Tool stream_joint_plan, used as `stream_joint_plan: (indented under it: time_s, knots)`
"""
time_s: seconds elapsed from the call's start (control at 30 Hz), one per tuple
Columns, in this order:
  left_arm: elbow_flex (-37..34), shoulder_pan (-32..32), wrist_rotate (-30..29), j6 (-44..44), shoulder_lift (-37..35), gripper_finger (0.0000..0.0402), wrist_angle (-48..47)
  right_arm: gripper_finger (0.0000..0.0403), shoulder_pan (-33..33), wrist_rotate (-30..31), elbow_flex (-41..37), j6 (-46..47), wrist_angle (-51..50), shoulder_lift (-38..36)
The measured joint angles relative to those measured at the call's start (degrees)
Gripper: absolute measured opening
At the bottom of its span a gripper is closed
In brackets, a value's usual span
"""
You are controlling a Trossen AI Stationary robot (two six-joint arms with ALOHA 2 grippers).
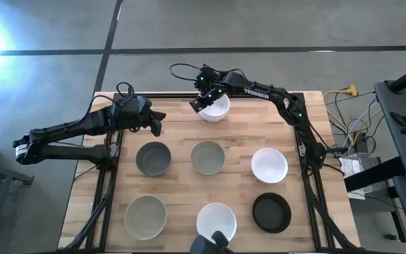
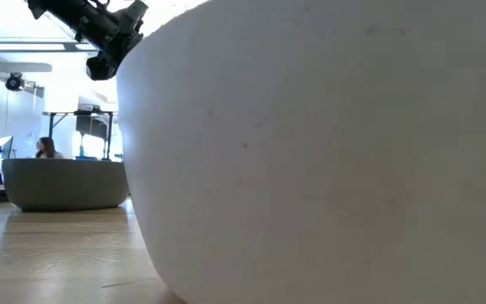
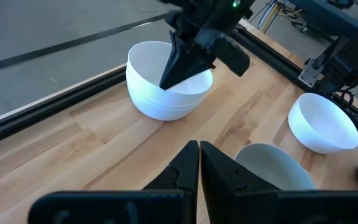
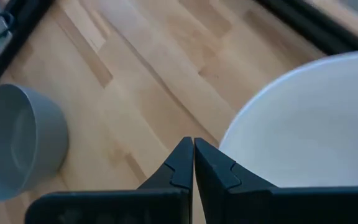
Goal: Nest bowls inside each other
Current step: Stack the white bowl on the stacked white bowl
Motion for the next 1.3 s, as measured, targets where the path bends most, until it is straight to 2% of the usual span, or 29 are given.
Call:
stream_joint_plan:
  time_s: [0.13,0.37,0.6,0.77,0.97,1.2,1.3]
  knots:
    - [0.00,0.00,0.00,-0.02,0.00,0.0000,0.05,0.0008,0.00,2.70,-0.64,0.49,-0.14,-0.22]
    - [0.00,0.04,0.00,-0.04,0.86,0.0000,0.47,0.0008,-0.01,2.86,-3.32,0.93,-1.54,0.16]
    - [0.00,0.04,0.18,-0.04,2.21,0.0000,1.79,0.0008,0.00,2.80,-0.96,0.91,-0.71,-0.28]
    - [0.00,0.02,1.86,-0.10,3.04,0.0000,1.72,0.0008,0.56,2.74,1.29,-0.88,-2.05,-0.81]
    - [0.00,0.00,6.11,-0.11,4.13,0.0000,1.33,0.0008,3.24,3.09,1.49,-5.83,-8.24,-6.30]
    - [0.00,-0.04,10.66,0.07,5.52,0.0000,1.44,0.0008,8.54,14.79,0.54,-11.32,-21.77,-14.51]
    - [0.00,-0.07,13.89,0.06,6.55,0.0000,1.62,0.0008,10.83,16.78,-1.30,-11.20,-24.56,-18.47]
